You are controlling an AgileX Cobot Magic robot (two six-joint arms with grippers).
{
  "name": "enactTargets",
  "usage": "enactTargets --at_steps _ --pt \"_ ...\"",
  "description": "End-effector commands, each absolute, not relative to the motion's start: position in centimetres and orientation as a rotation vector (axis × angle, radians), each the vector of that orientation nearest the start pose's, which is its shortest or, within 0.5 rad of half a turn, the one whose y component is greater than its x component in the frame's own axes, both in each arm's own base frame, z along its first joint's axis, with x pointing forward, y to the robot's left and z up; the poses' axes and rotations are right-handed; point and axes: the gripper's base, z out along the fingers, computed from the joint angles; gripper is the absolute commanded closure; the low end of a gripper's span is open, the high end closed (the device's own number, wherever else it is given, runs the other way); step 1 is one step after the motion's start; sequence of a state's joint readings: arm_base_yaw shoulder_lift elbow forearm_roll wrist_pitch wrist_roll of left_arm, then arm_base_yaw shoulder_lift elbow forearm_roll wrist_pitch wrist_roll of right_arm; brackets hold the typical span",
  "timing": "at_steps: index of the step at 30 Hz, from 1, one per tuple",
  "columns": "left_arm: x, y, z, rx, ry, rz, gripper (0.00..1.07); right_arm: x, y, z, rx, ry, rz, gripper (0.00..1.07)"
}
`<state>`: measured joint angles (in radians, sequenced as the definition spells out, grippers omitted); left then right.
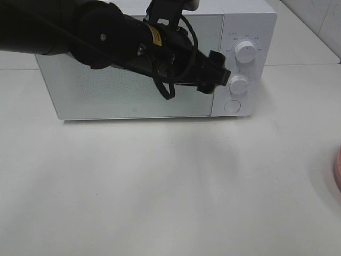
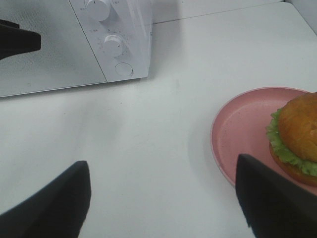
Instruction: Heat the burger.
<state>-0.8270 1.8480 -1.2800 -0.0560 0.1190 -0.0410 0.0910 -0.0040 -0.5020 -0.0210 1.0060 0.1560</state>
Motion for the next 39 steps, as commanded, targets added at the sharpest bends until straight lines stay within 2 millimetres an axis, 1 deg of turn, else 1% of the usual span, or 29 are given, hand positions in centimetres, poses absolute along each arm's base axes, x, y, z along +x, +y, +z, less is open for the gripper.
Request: enactTargets --at_steps 1,2,4,5,6,7,9,10,12,13,15,17,18,20,21,22,23,26,28,29,30,31,33,34,35,36,37,38,39 --pt "26.9 -31.2 24.7 0.846 2.134 -0.529 0.05 -0.7 -0.2 28.2 0.060 1.955 0.126 0.32" --pt "25.7 -31.1 25.1 0.896 2.186 -0.516 0.06 -0.7 -0.2 28.2 0.060 1.955 0.126 0.32" --pt "25.2 -30.9 25.2 0.916 2.213 -0.507 0.06 -0.7 -0.2 28.2 0.060 1.955 0.126 0.32" --pt "24.2 -30.4 25.7 0.963 2.274 -0.483 0.06 -0.7 -0.2 28.2 0.060 1.955 0.126 0.32" --pt "24.2 -30.4 25.7 0.963 2.274 -0.483 0.06 -0.7 -0.2 28.2 0.060 1.955 0.126 0.32" --pt "23.3 -29.7 26.2 0.997 2.340 -0.458 0.06 -0.7 -0.2 28.2 0.060 1.955 0.126 0.32" --pt "23.0 -29.5 26.4 1.004 2.365 -0.455 0.06 -0.7 -0.2 28.2 0.060 1.955 0.126 0.32" --pt "22.2 -28.7 26.9 1.020 2.432 -0.450 0.06 -0.7 -0.2 28.2 0.060 1.955 0.126 0.32" --pt "21.9 -28.5 27.1 1.029 2.461 -0.446 0.06 -0.7 -0.2 28.2 0.060 1.955 0.126 0.32" --pt "21.1 -27.7 27.4 1.036 2.544 -0.434 0.06 -0.7 -0.2 28.2 0.060 1.955 0.126 0.32" --pt "20.7 -27.4 27.6 1.033 2.584 -0.427 0.06 -0.7 -0.2 28.2 0.060 1.955 0.126 0.32" --pt "20.1 -26.2 28.0 1.061 2.667 -0.377 0.06 -0.7 -0.2 28.2 0.060 1.955 0.126 0.32" --pt "20.1 -26.2 28.0 1.061 2.667 -0.377 0.06 -0.7 -0.2 28.2 0.060 1.955 0.126 0.32" --pt "20.8 -24.8 28.4 1.016 2.710 -0.355 0.06 -0.7 -0.2 28.2 0.060 1.955 0.126 0.32" --pt "20.8 -24.8 28.4 1.016 2.710 -0.355 0.06 -0.7 -0.2 28.2 0.060 1.955 0.126 0.32" --pt "21.1 -24.1 28.6 0.987 2.724 -0.350 0.06 -0.7 -0.2 28.2 0.060 1.955 0.126 0.32" --pt "21.9 -22.8 28.9 0.928 2.762 -0.341 0.06 -0.7 -0.2 28.2 0.060 1.955 0.126 0.32" --pt "22.4 -22.0 29.0 0.900 2.780 -0.330 0.06 -0.7 -0.2 28.2 0.060 1.955 0.126 0.32" --pt "24.2 -18.5 29.6 0.794 2.833 -0.294 0.06 -0.7 -0.2 28.2 0.060 1.955 0.126 0.32" --pt "24.2 -18.5 29.6 0.794 2.833 -0.294 0.06 -0.7 -0.2 28.2 0.060 1.955 0.126 0.32" --pt "24.6 -17.5 29.9 0.753 2.840 -0.290 0.06 -0.7 -0.2 28.2 0.060 1.955 0.126 0.32" --pt "24.6 -17.5 29.9 0.753 2.840 -0.290 0.06 -0.7 -0.2 28.2 0.060 1.955 0.126 0.32" --pt "25.7 -13.7 31.3 0.584 2.850 -0.281 0.06 -0.7 -0.2 28.2 0.060 1.955 0.126 0.32" --pt "25.7 -13.7 31.3 0.584 2.850 -0.281 0.06 -0.7 -0.2 28.2 0.060 1.955 0.126 0.32" --pt "25.8 -12.6 31.7 0.544 2.846 -0.280 0.06 -0.7 -0.2 28.2 0.060 1.955 0.126 0.32" --pt "26.1 -10.5 32.3 0.466 2.845 -0.266 0.06 -0.7 -0.2 28.2 0.060 1.955 0.126 0.32" --pt "26.1 -10.5 32.3 0.466 2.845 -0.266 0.06 -0.7 -0.2 28.2 0.060 1.955 0.126 0.32" --pt "26.0 -9.7 32.7 0.434 2.845 -0.262 0.06 -0.7 -0.2 28.2 0.060 1.955 0.126 0.32" --pt "25.7 -7.7 33.3 0.347 2.843 -0.246 0.06 -0.7 -0.2 28.2 0.060 1.955 0.126 0.32"
